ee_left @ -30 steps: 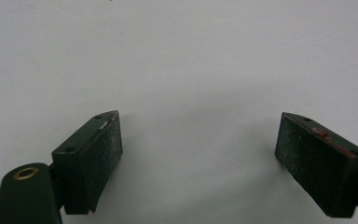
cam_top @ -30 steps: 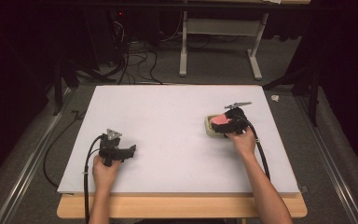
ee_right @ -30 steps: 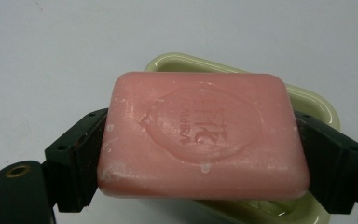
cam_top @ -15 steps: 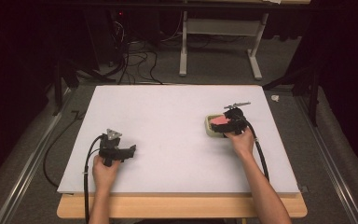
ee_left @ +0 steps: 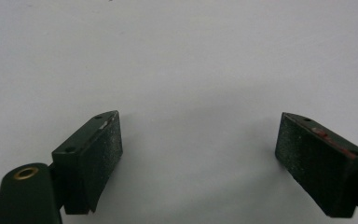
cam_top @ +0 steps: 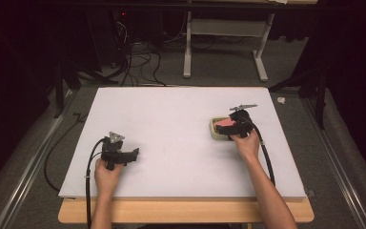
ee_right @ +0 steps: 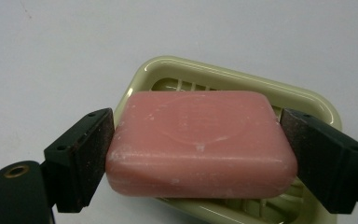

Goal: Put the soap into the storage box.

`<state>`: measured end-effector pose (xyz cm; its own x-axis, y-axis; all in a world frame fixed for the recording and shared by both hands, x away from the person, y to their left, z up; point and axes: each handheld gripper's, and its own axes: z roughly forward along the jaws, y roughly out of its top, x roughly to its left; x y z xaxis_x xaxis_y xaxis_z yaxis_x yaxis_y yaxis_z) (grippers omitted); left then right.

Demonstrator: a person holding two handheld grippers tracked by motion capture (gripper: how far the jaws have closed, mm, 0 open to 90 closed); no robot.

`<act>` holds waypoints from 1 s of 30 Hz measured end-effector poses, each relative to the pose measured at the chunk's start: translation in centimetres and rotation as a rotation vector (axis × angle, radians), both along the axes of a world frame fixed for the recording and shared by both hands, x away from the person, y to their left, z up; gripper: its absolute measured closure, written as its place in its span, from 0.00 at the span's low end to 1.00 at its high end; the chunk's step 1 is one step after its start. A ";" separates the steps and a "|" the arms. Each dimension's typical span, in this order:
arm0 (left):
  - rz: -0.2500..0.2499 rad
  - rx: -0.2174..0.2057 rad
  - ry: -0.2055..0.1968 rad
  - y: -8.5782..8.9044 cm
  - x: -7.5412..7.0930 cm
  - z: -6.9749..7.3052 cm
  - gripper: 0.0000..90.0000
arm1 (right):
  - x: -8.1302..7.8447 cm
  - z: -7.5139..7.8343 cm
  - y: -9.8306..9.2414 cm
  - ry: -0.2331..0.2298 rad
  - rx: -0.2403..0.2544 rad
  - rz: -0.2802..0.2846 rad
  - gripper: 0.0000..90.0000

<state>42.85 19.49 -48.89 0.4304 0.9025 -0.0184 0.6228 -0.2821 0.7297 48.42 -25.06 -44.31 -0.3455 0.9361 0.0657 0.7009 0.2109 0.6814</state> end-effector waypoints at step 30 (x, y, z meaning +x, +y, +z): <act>0.000 0.000 0.000 0.0 0.0 0.0 0.17 | -1.8 2.1 -0.7 -0.112 0.016 0.017 0.18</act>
<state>42.85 19.49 -48.89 0.4304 0.9025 -0.0186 0.6228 -0.2820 0.7298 46.63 -25.78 -42.23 -0.3670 0.9293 0.0409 0.6164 0.2100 0.7589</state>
